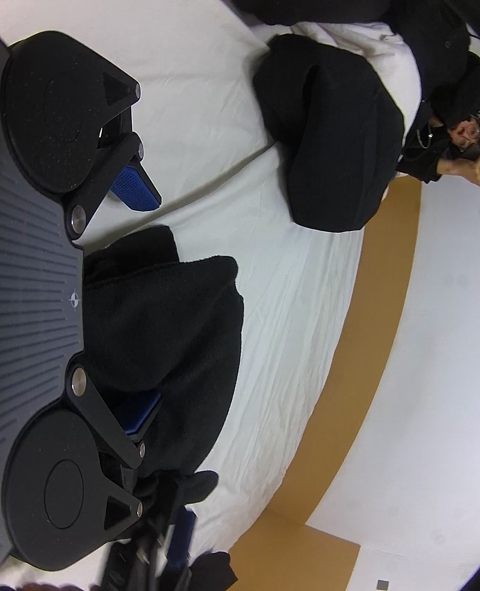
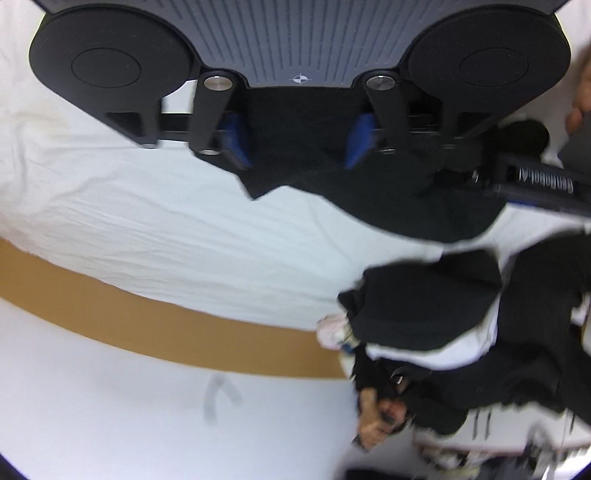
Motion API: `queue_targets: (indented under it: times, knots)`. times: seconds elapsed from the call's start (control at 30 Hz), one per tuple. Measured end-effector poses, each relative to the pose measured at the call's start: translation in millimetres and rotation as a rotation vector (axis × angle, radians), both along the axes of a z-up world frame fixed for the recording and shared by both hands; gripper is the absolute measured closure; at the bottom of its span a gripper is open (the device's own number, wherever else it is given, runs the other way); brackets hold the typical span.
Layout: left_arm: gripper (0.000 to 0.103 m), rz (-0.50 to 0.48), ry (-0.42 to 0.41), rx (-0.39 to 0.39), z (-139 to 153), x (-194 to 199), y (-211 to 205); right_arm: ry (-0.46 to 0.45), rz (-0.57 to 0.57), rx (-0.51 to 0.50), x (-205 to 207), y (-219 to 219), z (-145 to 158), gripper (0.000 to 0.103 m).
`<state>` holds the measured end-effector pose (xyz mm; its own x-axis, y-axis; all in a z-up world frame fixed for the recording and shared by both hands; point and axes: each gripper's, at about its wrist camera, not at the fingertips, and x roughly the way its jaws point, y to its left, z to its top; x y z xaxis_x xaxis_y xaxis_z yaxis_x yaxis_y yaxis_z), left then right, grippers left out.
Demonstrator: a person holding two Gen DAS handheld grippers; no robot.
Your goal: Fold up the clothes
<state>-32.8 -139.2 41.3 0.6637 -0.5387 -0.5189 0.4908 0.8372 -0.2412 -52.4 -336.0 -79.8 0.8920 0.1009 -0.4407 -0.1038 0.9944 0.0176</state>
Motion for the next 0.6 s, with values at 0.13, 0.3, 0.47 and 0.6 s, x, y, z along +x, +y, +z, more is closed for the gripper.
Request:
queue_targets:
  times: [0.13,0.3,0.47,0.6]
  knots:
    - [0.000,-0.008,0.029,-0.034,-4.9,2.4,6.1,-0.021,-0.103,0.015,-18.5,-33.3,9.0,0.014]
    - [0.000,-0.006,0.113,-0.093,-7.1,12.0,11.6,0.140,-0.140,0.279,-12.4,-82.0,-2.0,0.013]
    - [0.001,-0.026,0.161,-0.138,-2.5,14.0,17.7,0.263,-0.100,0.553,-5.7,-108.8,-15.8,0.013]
    - [0.001,-0.070,0.274,-0.280,-4.8,15.0,36.6,0.326,-0.091,0.558,4.7,-106.1,-19.9,0.013]
